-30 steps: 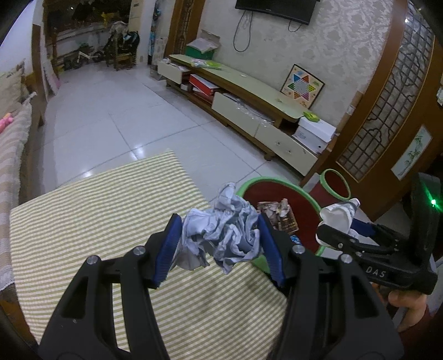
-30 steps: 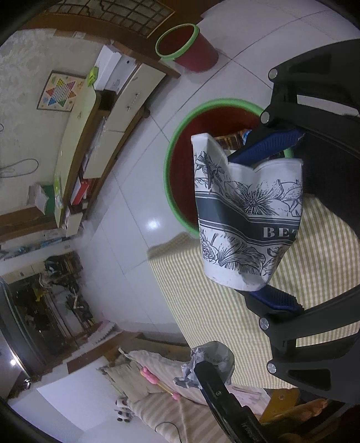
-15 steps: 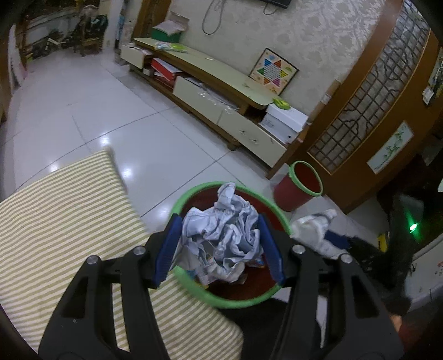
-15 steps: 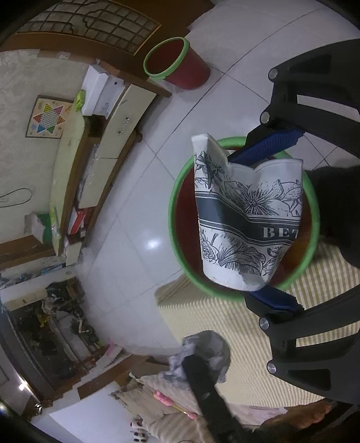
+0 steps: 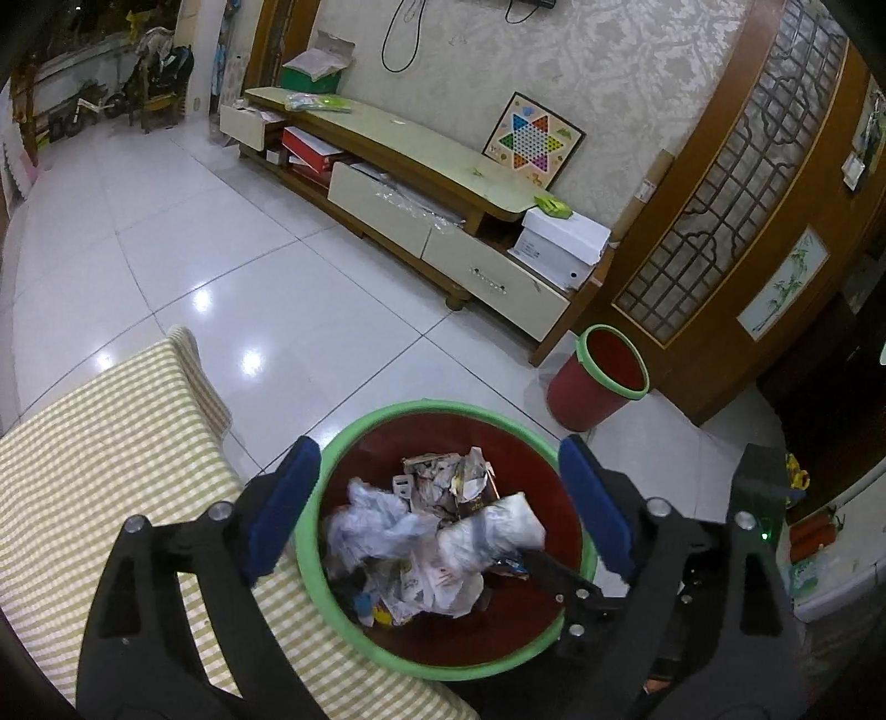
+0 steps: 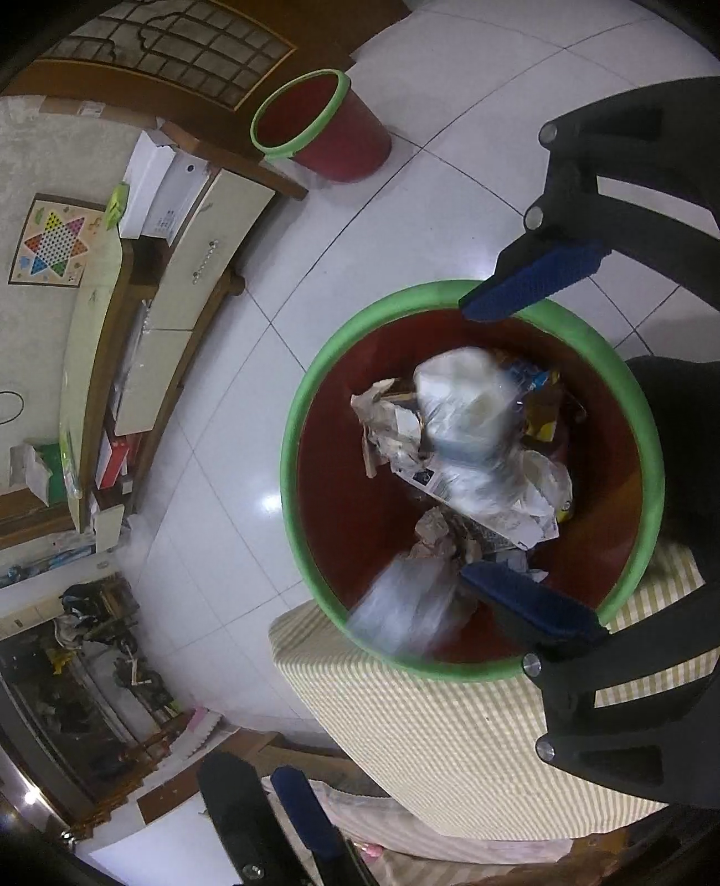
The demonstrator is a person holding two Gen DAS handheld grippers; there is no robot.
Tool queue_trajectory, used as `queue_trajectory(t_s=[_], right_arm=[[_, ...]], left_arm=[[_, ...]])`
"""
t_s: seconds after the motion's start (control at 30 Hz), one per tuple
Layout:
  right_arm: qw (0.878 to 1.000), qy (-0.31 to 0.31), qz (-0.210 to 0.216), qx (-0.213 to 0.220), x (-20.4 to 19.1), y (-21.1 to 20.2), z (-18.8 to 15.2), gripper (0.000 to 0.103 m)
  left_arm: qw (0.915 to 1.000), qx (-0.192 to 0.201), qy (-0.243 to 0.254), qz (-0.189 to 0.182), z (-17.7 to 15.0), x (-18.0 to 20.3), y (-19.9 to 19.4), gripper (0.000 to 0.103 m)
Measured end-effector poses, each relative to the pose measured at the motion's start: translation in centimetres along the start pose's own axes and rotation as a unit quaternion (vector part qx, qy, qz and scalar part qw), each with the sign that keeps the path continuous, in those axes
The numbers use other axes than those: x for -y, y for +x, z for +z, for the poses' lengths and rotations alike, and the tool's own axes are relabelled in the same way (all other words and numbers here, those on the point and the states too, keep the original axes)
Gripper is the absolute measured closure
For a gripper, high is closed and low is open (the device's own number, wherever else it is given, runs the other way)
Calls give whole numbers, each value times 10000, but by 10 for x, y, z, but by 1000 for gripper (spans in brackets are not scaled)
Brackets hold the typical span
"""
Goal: Collect trash
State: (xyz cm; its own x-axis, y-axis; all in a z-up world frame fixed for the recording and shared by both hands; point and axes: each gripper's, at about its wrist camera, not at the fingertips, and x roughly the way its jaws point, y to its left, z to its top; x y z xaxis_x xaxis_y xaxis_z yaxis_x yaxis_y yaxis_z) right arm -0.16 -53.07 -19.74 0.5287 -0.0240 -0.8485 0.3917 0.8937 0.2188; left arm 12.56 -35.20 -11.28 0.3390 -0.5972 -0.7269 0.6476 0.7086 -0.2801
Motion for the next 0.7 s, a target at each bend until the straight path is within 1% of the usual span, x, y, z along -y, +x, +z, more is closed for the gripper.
queue_trajectory(t_s=[0.07,0.2,0.23,0.27,0.33,0.37,0.43,0.5,0.53,0.57,0.63,0.7], right_arm=[[10000,27,-29,45,0,-6,-1,17],[9995,-4,-97,298,-10,-28,-3,17],[9990,-28,-129,419,-15,-38,-4,17],[9986,-41,-148,513,-18,-44,-3,14],[9963,-75,-158,846,-31,-67,-8,10],[9950,-95,-131,991,-37,-76,-8,9],[9908,-149,-23,1342,-53,-98,-11,9],[9858,-216,77,1662,-68,-117,-12,9],[9820,-262,142,1864,-80,-130,-13,7],[9798,-282,185,1971,-86,-137,-12,7],[9723,-306,301,2296,-104,-155,-13,7],[9638,-326,365,2620,-118,-171,-15,7]], left_arm=[[9999,92,10,100,1,0,-7,12],[9995,308,-4,90,0,-7,-38,9],[9990,408,-9,163,-1,-10,-49,6],[9984,526,-22,229,-2,-13,-61,5],[9961,801,-65,360,-4,-20,-90,5],[9949,907,-80,440,-4,-22,-102,5],[9922,1101,-118,581,-7,-27,-125,5],[9904,1218,-174,636,-8,-30,-146,5],[9883,1330,-243,710,-9,-33,-162,5],[9866,1413,-285,760,-11,-34,-171,5],[9809,1701,-403,856,-15,-40,-198,5],[9777,1842,-487,878,-19,-44,-213,5]])
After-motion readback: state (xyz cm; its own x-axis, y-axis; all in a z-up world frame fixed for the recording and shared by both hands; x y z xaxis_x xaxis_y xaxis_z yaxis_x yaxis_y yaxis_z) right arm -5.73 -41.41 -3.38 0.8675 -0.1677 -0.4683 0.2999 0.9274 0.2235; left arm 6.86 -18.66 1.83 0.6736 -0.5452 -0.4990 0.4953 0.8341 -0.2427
